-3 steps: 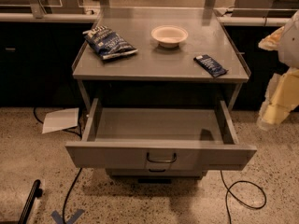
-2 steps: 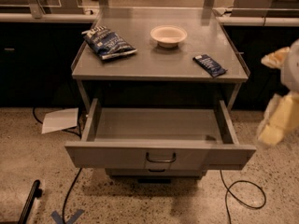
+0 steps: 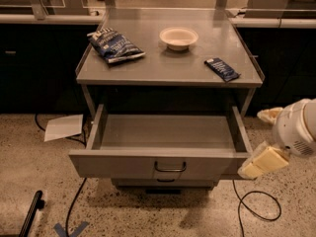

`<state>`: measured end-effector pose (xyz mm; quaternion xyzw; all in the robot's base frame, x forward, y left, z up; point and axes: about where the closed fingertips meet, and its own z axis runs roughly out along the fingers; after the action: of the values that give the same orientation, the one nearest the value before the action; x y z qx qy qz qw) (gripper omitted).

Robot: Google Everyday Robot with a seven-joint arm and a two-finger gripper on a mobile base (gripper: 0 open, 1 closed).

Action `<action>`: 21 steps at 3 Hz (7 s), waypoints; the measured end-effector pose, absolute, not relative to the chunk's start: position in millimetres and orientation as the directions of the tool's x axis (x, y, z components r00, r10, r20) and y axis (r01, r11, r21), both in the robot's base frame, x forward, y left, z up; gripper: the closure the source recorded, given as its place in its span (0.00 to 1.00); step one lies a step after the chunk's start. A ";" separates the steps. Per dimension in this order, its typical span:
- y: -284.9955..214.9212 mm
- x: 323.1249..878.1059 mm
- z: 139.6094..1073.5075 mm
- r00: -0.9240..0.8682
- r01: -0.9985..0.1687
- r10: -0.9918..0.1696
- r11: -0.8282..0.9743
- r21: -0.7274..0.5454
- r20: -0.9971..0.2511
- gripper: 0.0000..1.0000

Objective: Close top drawer

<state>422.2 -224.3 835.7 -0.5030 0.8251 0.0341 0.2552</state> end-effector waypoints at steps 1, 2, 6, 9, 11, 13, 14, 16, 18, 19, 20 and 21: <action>-225.6 433.5 838.7 -0.356 -0.827 -0.806 0.507 -0.242 -0.472 0.41; -225.5 433.5 838.7 -0.356 -0.827 -0.806 0.507 -0.242 -0.472 0.64; -233.2 453.3 711.7 -0.487 -0.730 -0.624 0.675 -0.108 -0.611 1.00; -231.1 487.2 613.1 -0.584 -0.678 -0.537 0.735 0.001 -0.609 1.00; -219.1 528.0 579.6 -0.570 -0.707 -0.557 0.708 0.014 -0.604 1.00; -222.1 582.5 573.0 -0.545 -0.702 -0.583 0.710 -0.053 -0.603 1.00; -231.0 604.9 584.4 -0.524 -0.684 -0.613 0.717 -0.137 -0.591 1.00; -240.8 623.4 601.1 -0.505 -0.662 -0.652 0.713 -0.231 -0.565 1.00; -245.4 661.6 610.9 -0.473 -0.598 -0.635 0.741 -0.306 -0.611 1.00; -248.2 668.6 617.7 -0.464 -0.576 -0.626 0.751 -0.323 -0.628 1.00; -249.6 668.4 617.8 -0.466 -0.567 -0.619 0.757 -0.323 -0.632 1.00; -251.0 666.1 616.5 -0.480 -0.585 -0.619 0.754 -0.300 -0.621 1.00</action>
Offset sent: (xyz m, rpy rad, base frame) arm 0.0112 -0.0014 0.0018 0.0001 -0.0478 -0.0198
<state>666.1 -251.0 616.5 -0.3500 0.8600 -0.0233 0.3707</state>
